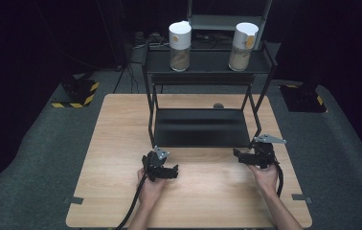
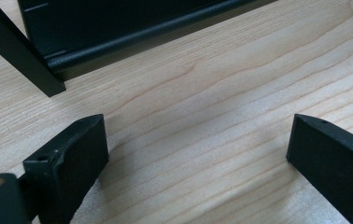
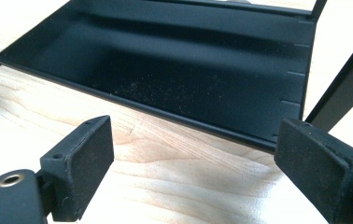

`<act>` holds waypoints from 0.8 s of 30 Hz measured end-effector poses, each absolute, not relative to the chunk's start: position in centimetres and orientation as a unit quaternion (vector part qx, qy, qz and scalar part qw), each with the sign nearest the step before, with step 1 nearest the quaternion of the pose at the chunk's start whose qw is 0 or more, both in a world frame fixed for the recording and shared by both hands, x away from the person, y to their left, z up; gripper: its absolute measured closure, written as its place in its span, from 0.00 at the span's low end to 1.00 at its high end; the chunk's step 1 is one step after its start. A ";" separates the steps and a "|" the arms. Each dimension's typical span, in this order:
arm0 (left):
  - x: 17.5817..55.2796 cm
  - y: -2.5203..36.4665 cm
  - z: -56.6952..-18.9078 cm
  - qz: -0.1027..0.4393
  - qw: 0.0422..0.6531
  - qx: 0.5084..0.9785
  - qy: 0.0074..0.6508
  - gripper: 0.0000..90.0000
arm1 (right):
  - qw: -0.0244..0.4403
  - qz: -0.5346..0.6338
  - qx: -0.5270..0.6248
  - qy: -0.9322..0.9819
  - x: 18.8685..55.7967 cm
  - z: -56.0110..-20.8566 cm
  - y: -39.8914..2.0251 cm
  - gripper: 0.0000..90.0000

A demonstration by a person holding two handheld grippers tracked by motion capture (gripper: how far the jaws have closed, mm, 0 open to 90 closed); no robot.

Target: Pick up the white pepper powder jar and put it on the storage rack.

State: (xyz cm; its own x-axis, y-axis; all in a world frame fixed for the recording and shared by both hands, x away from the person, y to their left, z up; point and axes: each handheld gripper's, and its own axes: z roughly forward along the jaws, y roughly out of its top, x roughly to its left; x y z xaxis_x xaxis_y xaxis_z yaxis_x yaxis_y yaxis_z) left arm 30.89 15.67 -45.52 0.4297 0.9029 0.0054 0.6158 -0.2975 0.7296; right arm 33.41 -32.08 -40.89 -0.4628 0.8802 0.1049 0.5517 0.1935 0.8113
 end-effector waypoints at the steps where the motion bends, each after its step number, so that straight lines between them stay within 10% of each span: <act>1: 30.9 15.7 -45.5 0.214 0.335 0.776 0.489 0.06 | 0.198 0.414 0.479 0.748 33.4 -41.0 -32.0 0.12; 24: 30.9 15.7 -45.5 0.214 0.335 0.776 0.489 0.06 | 0.208 0.374 0.484 0.763 33.1 -42.7 -30.9 0.13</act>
State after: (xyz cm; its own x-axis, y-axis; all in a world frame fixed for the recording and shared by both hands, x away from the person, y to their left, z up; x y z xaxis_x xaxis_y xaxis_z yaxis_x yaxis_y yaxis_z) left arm 30.89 15.67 -45.52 0.4294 0.9031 0.0052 0.6160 -0.2971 0.7296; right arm 33.12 -30.86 -42.74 -0.4439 0.8950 0.0445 0.5834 0.2509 0.7725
